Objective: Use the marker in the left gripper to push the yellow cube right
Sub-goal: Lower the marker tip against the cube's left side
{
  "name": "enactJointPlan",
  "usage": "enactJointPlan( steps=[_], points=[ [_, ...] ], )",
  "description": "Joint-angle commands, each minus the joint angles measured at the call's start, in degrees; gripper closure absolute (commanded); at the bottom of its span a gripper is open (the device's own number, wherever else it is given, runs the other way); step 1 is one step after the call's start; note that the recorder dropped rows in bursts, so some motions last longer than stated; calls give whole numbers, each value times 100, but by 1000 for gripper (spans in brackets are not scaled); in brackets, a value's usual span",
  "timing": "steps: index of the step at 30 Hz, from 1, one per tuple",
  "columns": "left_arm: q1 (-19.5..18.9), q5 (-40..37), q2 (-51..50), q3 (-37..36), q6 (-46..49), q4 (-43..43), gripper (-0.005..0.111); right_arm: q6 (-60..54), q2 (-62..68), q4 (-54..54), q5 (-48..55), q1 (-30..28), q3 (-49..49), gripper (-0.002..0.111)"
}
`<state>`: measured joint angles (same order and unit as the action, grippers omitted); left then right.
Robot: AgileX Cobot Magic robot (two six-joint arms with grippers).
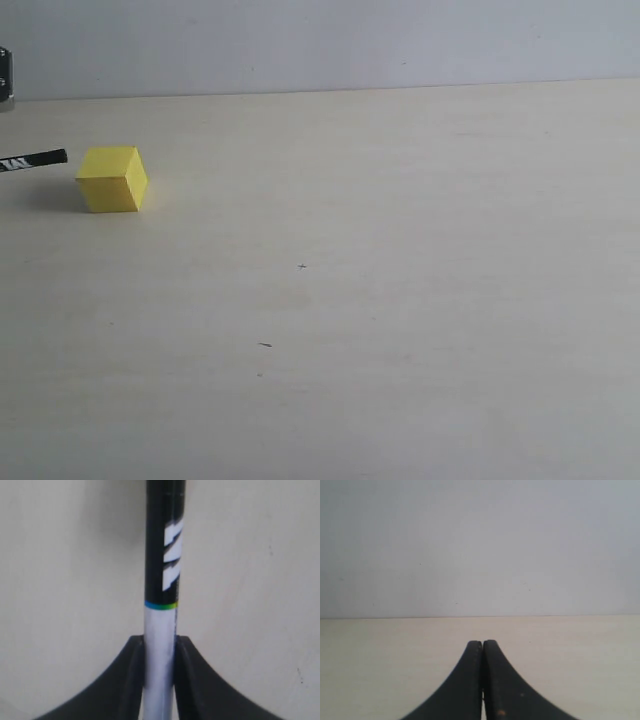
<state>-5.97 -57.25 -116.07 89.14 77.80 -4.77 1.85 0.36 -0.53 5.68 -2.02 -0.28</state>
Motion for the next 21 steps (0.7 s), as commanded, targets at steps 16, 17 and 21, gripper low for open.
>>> enactJointPlan(
  steps=[16, 17, 21],
  points=[
    [-381, 689, -750, 55, 1120, 184, 107, -22, -36, 11, -65, -34, 28, 108],
    [-388, 678, -775, 101, 1182, 252, 107, -22, -36, 11, -65, -34, 28, 108],
    [-555, 393, -941, 415, 1666, 1266, 107, -22, -36, 11, -65, -34, 28, 108]
  ],
)
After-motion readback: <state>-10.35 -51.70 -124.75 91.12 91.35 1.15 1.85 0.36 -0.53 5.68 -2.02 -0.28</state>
